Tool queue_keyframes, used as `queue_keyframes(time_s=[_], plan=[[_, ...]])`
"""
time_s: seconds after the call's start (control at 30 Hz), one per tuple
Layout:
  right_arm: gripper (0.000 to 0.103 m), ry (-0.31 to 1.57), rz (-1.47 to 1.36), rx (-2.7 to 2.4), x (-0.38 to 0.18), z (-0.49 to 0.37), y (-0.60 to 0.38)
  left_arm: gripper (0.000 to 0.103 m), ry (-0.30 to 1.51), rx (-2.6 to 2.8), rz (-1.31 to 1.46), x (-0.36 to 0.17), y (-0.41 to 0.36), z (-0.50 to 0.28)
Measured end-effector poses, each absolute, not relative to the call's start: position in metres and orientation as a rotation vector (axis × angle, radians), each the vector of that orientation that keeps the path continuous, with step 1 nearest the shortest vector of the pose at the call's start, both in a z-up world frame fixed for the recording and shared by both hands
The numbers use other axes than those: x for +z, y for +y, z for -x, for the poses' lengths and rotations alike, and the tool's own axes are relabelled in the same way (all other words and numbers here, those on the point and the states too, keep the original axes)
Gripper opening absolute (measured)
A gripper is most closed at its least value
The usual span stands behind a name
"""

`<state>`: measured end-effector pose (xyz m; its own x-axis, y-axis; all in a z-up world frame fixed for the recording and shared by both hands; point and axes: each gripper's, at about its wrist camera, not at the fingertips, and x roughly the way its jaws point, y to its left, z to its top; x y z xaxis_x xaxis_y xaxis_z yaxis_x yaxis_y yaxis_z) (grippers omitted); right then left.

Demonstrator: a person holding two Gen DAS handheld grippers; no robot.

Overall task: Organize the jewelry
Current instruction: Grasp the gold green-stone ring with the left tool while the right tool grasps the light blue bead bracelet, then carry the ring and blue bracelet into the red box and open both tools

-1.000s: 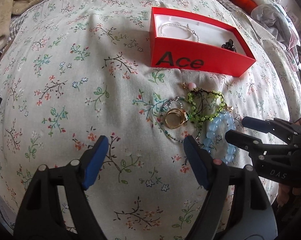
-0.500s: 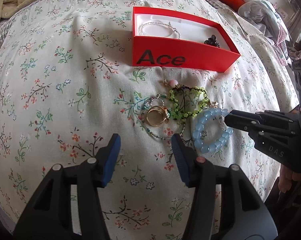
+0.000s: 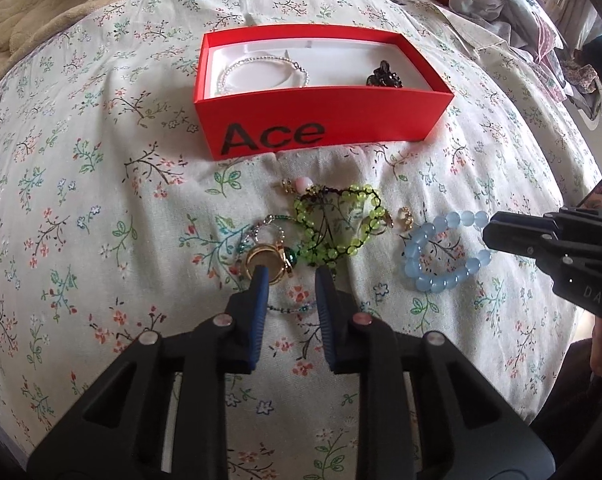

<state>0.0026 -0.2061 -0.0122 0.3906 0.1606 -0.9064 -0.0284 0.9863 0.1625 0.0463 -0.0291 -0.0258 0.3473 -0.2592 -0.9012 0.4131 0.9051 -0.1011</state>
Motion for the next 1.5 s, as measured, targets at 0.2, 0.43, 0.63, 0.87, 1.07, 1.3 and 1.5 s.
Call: queue_keyframes(time_s=[0.2, 0.43, 0.63, 0.87, 1.07, 1.3, 1.5], plan=[[0.012, 1.165, -0.138, 0.1, -0.011, 0.004, -0.222, 0.026, 1.173, -0.401, -0.159, -0.037, -0.034, -0.054], [0.012, 1.162, -0.158, 0.085, -0.009, 0.01, -0.233, 0.014, 1.184, -0.366, -0.146, -0.041, -0.036, -0.059], [0.012, 1.136, -0.169, 0.099, 0.001, 0.009, -0.233, 0.014, 1.161, -0.384, -0.132, -0.03, -0.036, -0.055], [0.012, 1.086, -0.189, 0.122, 0.024, 0.0, -0.232, 0.014, 1.116, -0.412, -0.1, -0.009, -0.032, -0.051], [0.012, 1.022, -0.213, 0.127, 0.051, -0.007, -0.232, 0.014, 1.075, -0.417, -0.066, 0.011, -0.025, -0.053], [0.012, 0.952, -0.275, 0.144, 0.076, -0.021, -0.228, 0.014, 1.027, -0.414, -0.029, 0.03, -0.022, -0.061], [0.012, 0.923, -0.304, 0.162, 0.086, -0.036, -0.221, 0.014, 0.991, -0.426, -0.015, 0.046, -0.023, -0.071]])
